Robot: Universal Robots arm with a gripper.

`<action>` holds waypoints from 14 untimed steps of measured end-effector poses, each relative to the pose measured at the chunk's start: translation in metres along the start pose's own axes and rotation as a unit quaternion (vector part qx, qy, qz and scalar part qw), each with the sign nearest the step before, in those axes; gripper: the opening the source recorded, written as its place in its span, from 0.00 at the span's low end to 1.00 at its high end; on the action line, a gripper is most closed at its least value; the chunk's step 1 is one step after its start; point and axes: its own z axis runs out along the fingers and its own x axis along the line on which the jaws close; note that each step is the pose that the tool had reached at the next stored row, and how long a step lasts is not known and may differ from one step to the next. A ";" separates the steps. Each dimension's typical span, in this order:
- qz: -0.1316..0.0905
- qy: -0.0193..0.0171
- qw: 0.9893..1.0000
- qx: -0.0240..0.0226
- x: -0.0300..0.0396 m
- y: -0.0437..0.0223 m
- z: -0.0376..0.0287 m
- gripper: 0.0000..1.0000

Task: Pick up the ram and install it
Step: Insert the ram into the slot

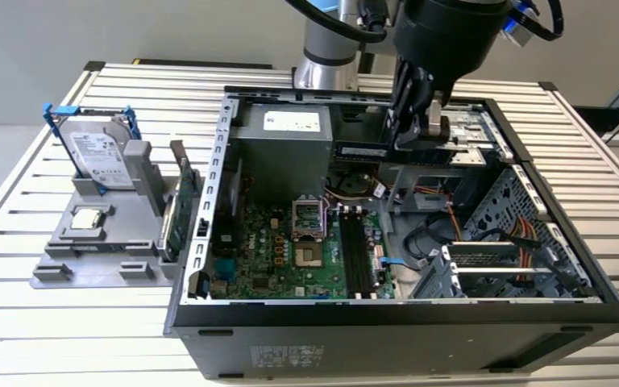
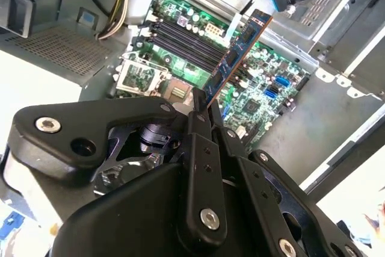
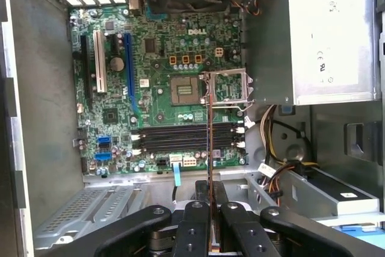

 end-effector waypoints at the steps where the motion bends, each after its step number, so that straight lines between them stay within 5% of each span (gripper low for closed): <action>1: 0.000 0.000 1.000 0.000 -0.0009 0.0001 0.0000 0.00; 14: -0.001 0.000 1.000 0.000 -0.0076 0.0006 0.0003 0.00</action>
